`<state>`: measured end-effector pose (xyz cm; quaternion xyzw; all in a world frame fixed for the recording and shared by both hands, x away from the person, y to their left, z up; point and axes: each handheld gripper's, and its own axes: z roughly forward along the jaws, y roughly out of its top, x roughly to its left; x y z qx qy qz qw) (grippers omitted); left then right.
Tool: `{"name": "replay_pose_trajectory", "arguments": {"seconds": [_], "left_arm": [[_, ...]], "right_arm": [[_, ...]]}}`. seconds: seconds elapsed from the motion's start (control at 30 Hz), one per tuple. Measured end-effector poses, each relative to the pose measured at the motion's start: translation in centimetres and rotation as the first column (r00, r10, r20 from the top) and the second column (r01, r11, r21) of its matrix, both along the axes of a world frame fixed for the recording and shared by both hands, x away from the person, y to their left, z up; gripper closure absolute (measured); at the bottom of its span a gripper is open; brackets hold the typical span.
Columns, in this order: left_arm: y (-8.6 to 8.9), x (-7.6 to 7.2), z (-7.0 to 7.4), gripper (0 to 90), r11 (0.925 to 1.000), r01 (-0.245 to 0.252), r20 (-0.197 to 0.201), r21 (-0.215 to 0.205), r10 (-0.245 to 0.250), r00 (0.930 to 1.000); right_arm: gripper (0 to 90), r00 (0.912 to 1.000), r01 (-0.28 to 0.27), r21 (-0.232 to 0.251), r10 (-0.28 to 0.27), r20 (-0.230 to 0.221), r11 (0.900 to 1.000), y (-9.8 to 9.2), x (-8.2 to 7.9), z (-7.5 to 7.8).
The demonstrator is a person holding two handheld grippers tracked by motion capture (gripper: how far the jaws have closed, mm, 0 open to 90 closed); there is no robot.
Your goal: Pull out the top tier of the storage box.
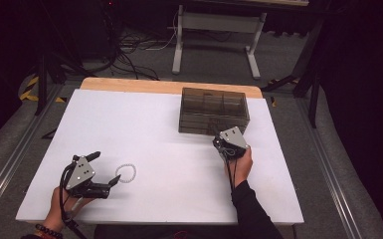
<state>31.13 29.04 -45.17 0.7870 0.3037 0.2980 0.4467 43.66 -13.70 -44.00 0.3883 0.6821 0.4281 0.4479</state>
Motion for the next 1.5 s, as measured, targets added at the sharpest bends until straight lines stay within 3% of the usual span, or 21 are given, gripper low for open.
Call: {"name": "replay_pose_trajectory", "arguments": {"seconds": [0.3,0.53,0.97,1.5], "left_arm": [[-0.1,0.0,0.0,3.6,1.0000,0.000,0.004,-0.001,0.000,1.0000],[0.0,-0.1,0.1,3.6,1.0000,0.000,0.009,-0.002,0.000,1.0000],[0.0,-0.1,0.1,3.6,1.0000,-0.003,0.013,-0.008,0.003,0.9999],[0.0,-0.1,0.1,3.5,1.0000,-0.007,0.015,-0.001,0.007,0.9999]], "right_arm": [[61.6,0.9979,0.056,-0.051,-0.054,0.036,0.997,0.5,0.5,-0.4],[62.6,0.9976,0.062,-0.071,-0.060,0.035,0.996,0.9,0.9,-0.7],[72.9,0.9956,0.085,-0.108,-0.080,0.048,0.990,1.4,1.1,-0.9],[80.5,0.9938,0.103,-0.071,-0.100,0.049,0.992,1.8,1.1,-1.1]]}}
